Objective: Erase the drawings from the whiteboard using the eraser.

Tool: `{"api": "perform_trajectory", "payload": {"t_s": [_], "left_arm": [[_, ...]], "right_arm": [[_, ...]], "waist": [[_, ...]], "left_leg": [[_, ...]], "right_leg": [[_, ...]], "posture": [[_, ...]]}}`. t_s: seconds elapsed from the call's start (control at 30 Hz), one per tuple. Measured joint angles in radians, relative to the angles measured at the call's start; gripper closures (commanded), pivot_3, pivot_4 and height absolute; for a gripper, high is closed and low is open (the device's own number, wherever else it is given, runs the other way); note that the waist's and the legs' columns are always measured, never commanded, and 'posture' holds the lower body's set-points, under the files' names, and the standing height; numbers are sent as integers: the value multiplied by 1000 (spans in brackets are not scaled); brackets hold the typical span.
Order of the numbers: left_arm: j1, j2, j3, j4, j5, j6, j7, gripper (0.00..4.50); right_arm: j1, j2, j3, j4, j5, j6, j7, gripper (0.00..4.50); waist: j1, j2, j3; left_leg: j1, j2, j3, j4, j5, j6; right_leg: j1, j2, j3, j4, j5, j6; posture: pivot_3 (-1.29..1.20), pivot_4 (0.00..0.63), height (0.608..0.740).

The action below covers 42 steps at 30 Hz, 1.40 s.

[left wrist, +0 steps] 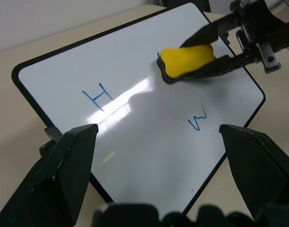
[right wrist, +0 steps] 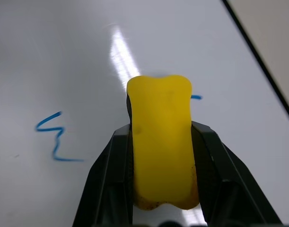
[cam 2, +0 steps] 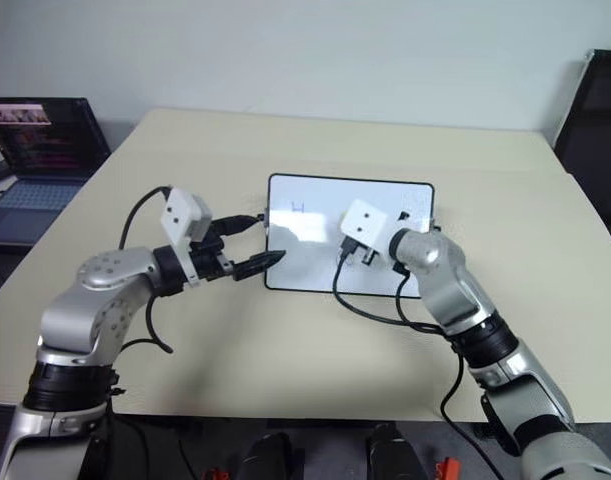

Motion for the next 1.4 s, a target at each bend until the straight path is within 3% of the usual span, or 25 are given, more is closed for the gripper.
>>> {"api": "perform_trajectory", "payload": {"t_s": [0.3, 0.67, 0.83, 1.07, 1.27, 1.4], "left_arm": [[4, 0, 0, 0, 0, 0, 0, 0], [15, 0, 0, 0, 0, 0, 2, 0], [31, -1, 9, 0, -1, -2, 16, 0], [83, -54, 163, 29, -31, -56, 100, 0], [172, -95, 256, 66, -34, -139, 157, 0], [195, -116, 265, 68, -33, -157, 188, 0]], "right_arm": [[-42, 24, -36, 77, -44, -40, -132, 3191], [9, 8, -19, 0, -32, -1, 1, 3192], [22, 42, -63, 22, -28, -55, -73, 3192], [168, 154, -281, -134, 205, -132, -102, 3192], [389, 139, -425, -370, 406, -133, -56, 3192], [496, 129, -469, -409, 447, -147, -63, 3192]], "waist": [[1, 0, 0], [-1, 0, 0], [-2, 0, 0], [0, 0, 0], [8, 0, 0], [6, 0, 0]], "left_leg": [[0, 0, 0, 1, 2, 0], [0, 0, 0, 0, 2, 0], [0, 0, 0, 0, 2, 0], [-1, 0, -1, -5, 0, -1], [-2, 0, -6, -5, -1, -4], [-2, 0, -7, -4, -1, -4]], "right_leg": [[0, 0, 0, 0, 0, -4], [0, 0, 0, -1, 0, -4], [0, 0, 0, -1, 0, -4], [-1, 0, -1, -1, 1, -2], [0, -1, -6, -2, -2, -5], [0, -1, -8, -1, -4, -2]], "posture": [[0, 150, 740], [0, 150, 740], [0, 150, 740], [0, 150, 740], [0, 150, 740], [0, 150, 740]]}}
